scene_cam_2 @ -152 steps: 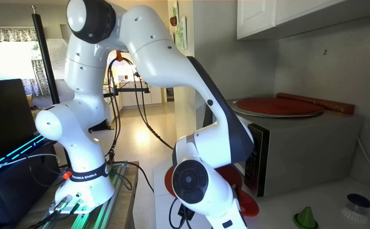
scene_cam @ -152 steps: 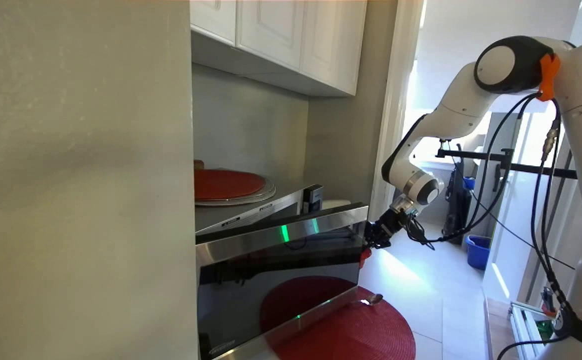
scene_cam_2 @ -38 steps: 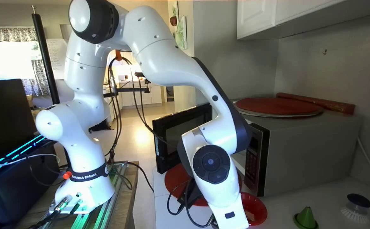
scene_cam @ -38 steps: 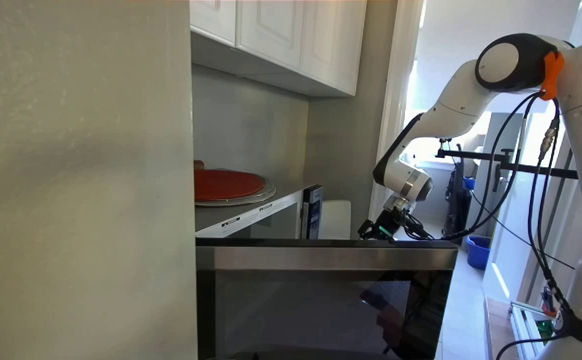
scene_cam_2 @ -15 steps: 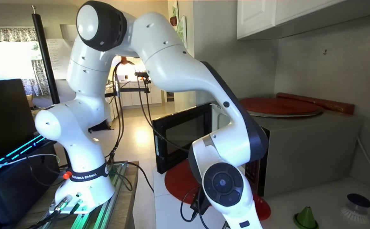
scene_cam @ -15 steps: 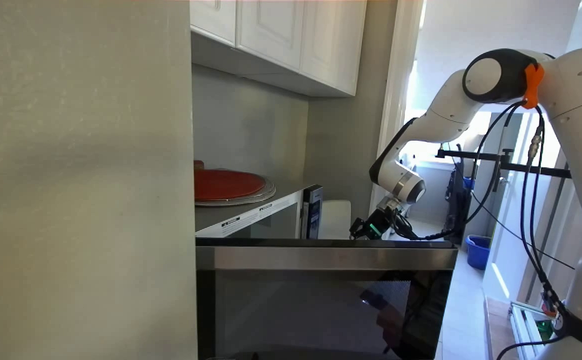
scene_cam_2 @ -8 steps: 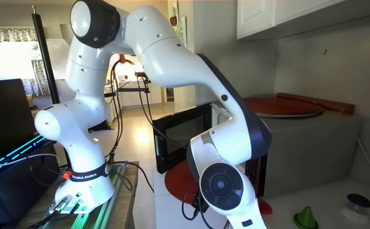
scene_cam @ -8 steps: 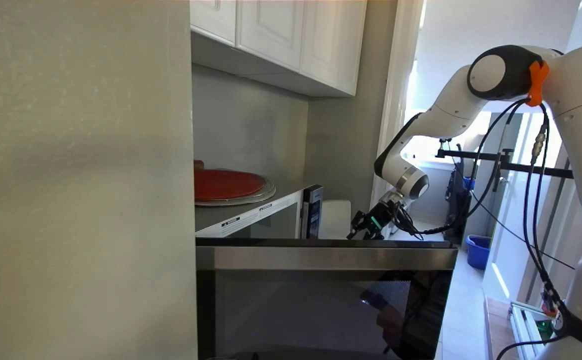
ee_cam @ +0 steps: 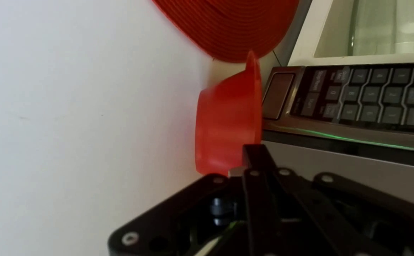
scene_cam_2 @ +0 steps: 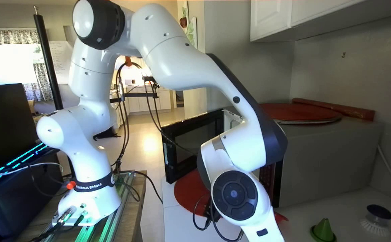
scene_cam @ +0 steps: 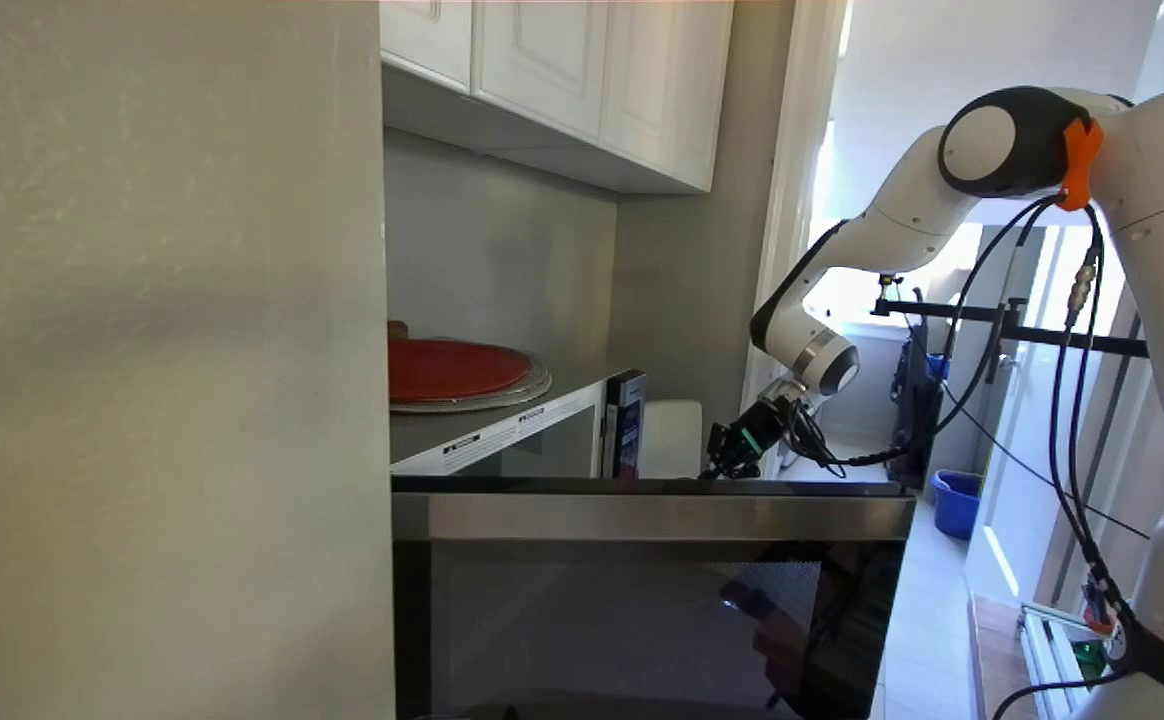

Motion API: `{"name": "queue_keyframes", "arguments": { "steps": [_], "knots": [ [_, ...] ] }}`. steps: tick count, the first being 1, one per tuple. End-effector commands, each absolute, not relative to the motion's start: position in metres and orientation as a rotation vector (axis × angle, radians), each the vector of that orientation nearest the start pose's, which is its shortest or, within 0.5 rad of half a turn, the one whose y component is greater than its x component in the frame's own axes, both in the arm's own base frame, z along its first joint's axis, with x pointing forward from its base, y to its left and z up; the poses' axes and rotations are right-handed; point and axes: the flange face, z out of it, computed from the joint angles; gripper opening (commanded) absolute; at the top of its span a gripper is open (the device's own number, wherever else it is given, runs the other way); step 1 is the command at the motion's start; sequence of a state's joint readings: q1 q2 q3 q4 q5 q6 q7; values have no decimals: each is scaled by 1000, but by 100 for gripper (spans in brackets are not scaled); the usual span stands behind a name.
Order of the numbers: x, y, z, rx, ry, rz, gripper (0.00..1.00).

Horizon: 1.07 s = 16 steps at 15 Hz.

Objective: Open the microwave oven the place the red bowl inside the oven.

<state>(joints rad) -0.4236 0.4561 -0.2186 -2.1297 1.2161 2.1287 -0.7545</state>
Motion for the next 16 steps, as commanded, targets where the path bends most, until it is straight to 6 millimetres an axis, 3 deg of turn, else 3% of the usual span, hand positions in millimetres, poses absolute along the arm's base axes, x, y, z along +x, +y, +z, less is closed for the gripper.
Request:
{"name": "queue_keyframes", "arguments": {
  "steps": [1, 6, 7, 8, 12, 14, 16],
  "knots": [
    [457, -292, 181, -2121, 895, -290, 0],
    [456, -289, 180, -2127, 888, -282, 0],
    [456, -288, 179, -2129, 887, -279, 16],
    [457, -287, 178, -2132, 885, -279, 1],
    [458, -284, 176, -2131, 883, -271, 27],
    [459, -282, 176, -2130, 882, -266, 33],
    [460, -280, 175, -2131, 880, -263, 33]
  ]
}}
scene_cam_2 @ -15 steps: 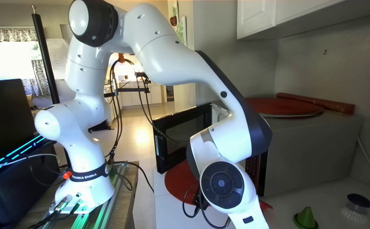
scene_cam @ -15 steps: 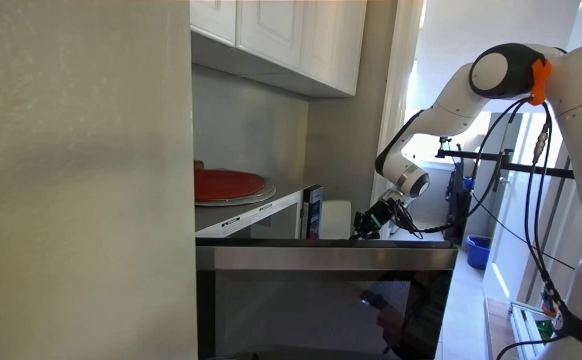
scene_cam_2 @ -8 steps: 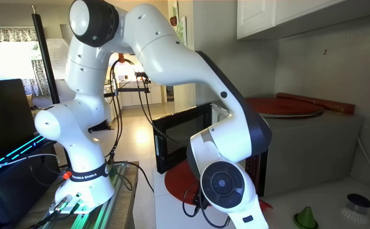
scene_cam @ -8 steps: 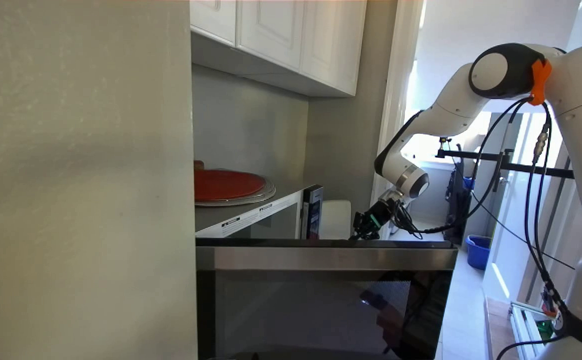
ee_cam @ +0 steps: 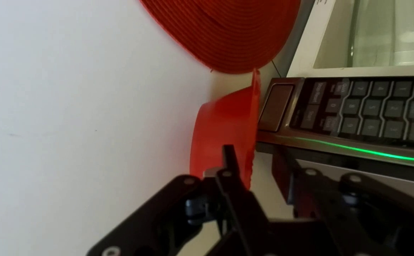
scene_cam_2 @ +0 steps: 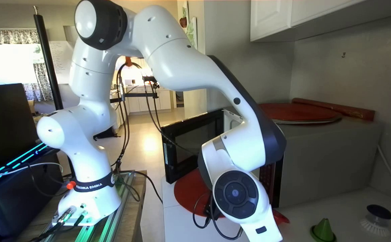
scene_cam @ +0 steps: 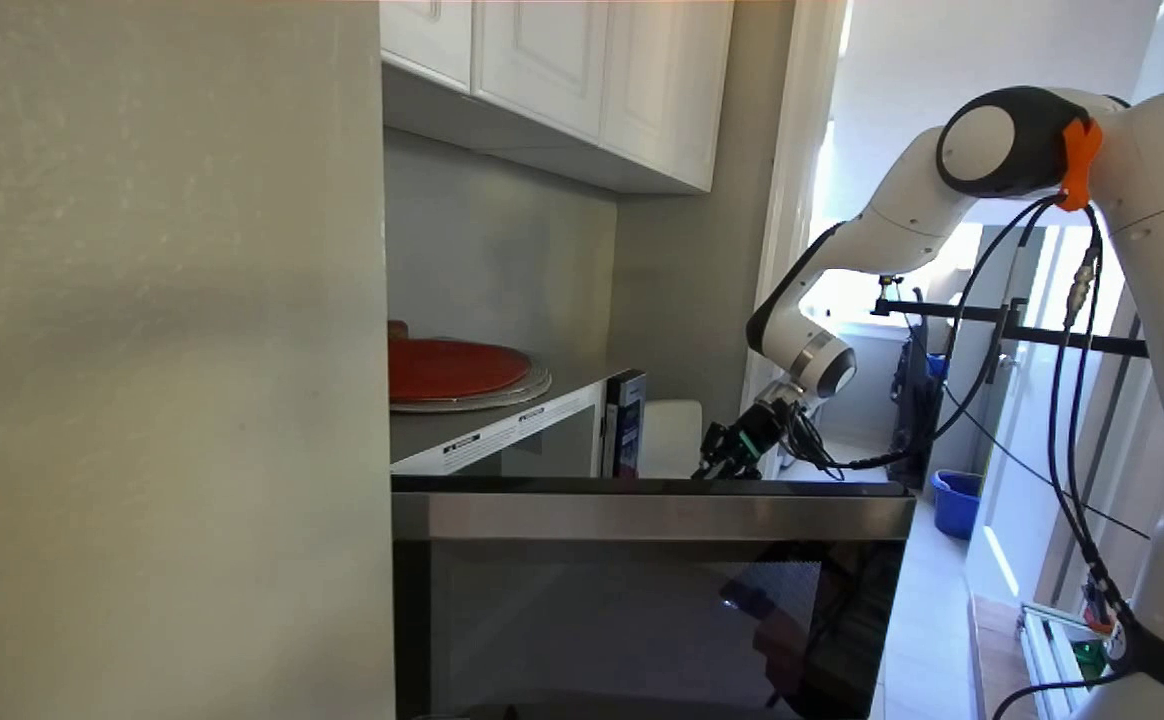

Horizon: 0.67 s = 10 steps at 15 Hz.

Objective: Open the microwave oven the place the red bowl inside the oven.

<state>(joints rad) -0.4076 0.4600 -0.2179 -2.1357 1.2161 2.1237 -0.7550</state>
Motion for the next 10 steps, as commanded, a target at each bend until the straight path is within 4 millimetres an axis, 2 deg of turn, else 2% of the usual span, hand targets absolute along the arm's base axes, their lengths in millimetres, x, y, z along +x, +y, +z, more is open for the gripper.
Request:
{"name": "queue_keyframes", "arguments": {
  "steps": [1, 3, 4, 5, 6, 10],
  "knots": [
    [461, -279, 174, -2131, 879, -262, 31],
    [463, -277, 174, -2131, 875, -260, 21],
    [463, -277, 175, -2132, 873, -261, 5],
    [464, -276, 175, -2132, 871, -261, 6],
    [463, -276, 176, -2134, 869, -261, 1],
    [459, -278, 175, -2138, 867, -247, 1]
  ]
}}
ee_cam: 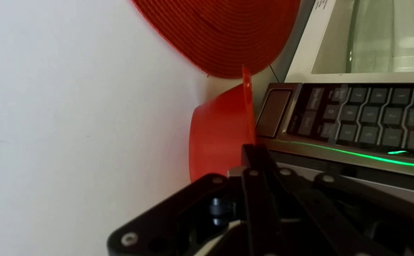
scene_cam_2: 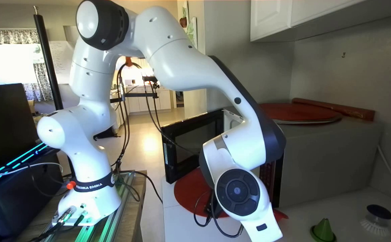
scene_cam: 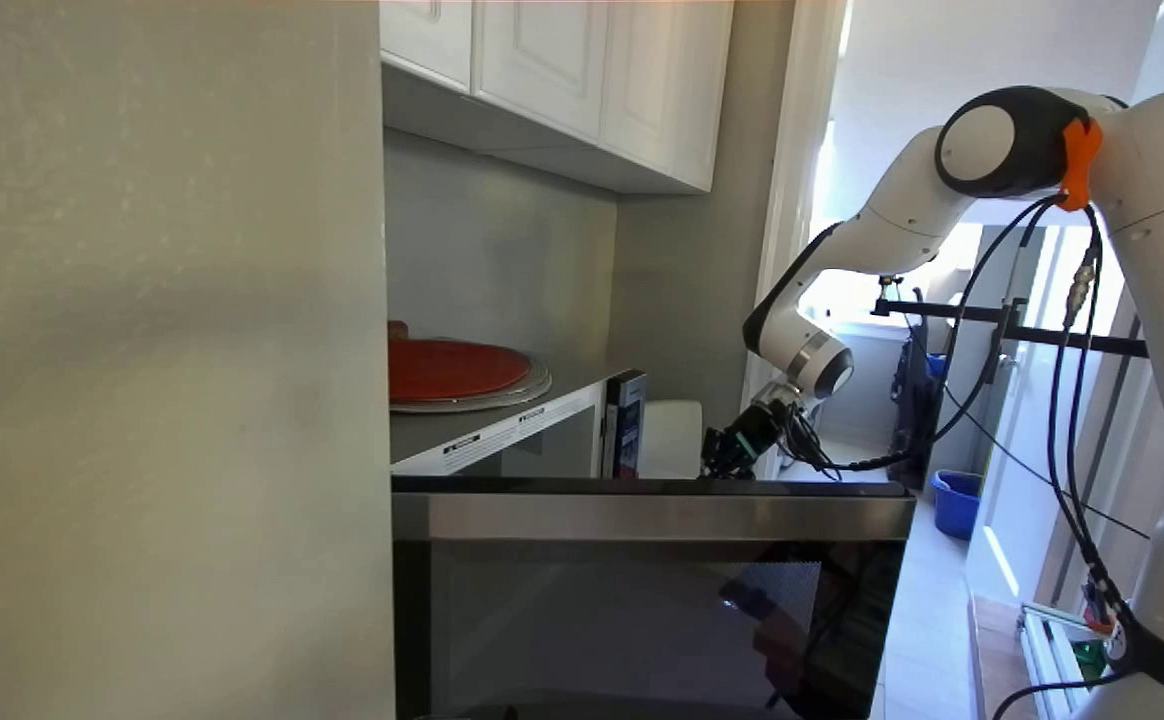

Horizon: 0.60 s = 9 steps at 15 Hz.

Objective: Open the microwave oven the place the red bowl inside the oven.

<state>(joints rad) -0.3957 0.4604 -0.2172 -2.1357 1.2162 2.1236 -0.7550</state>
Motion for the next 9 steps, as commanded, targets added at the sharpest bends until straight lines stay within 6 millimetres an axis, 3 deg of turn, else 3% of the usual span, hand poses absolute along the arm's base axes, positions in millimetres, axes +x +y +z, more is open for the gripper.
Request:
{"name": "queue_keyframes", "arguments": {
  "steps": [1, 4, 9],
  "knots": [
    [456, -279, 175, -2140, 864, -244, 0],
    [434, -282, 184, -2109, 829, -200, 0],
    [381, -294, 200, -2046, 712, -71, 0]
  ]
}}
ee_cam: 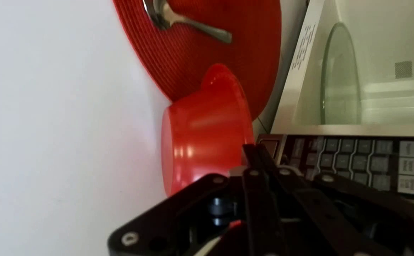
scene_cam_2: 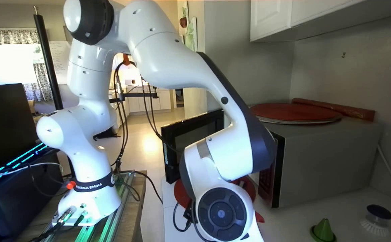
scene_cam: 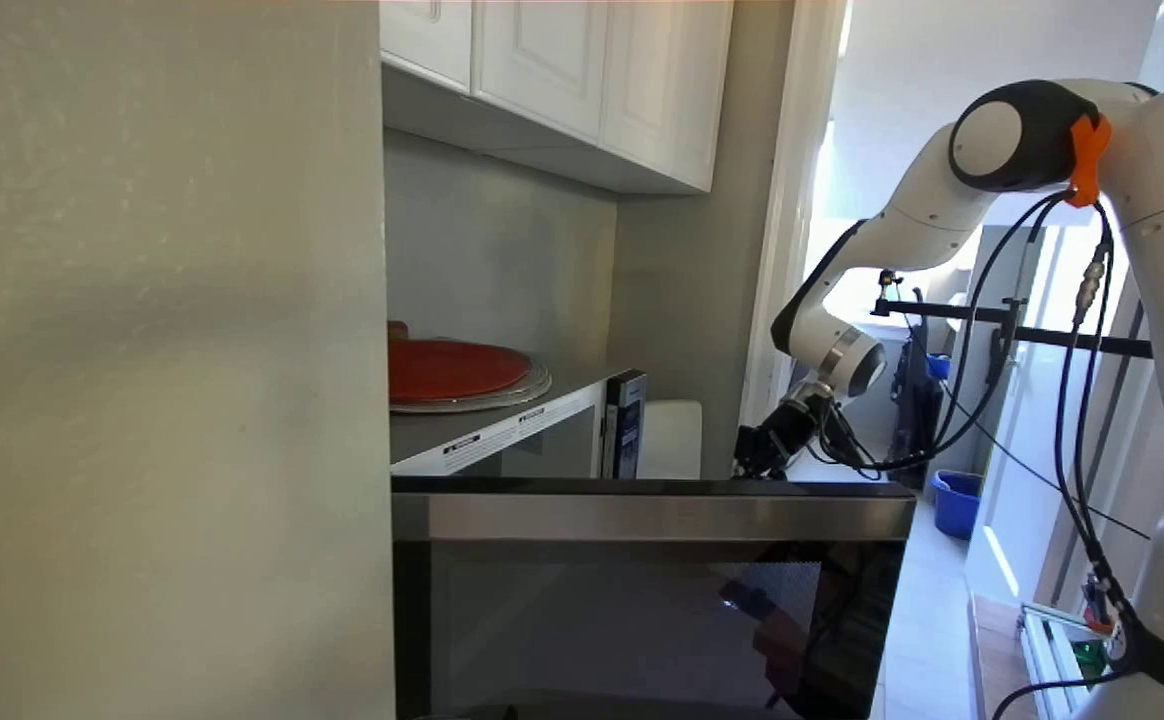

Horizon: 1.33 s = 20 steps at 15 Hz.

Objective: Open the microwave oven the place the red bowl inside the oven.

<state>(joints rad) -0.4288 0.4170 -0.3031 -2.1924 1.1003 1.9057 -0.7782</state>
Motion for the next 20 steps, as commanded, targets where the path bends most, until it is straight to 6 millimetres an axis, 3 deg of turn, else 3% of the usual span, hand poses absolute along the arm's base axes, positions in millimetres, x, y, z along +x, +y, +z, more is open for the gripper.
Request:
{"name": "queue_keyframes", "arguments": {
  "steps": [1, 5, 10, 15, 20],
  "knots": [
    [375, -295, 204, -2033, 687, -46, 0],
    [368, -290, 221, -2002, 597, -15, 0],
    [389, -262, 240, -1969, 488, -2, 0],
    [428, -210, 253, -1966, 382, -7, 0],
    [471, -137, 264, -1919, 292, -35, 0]
  ]
}}
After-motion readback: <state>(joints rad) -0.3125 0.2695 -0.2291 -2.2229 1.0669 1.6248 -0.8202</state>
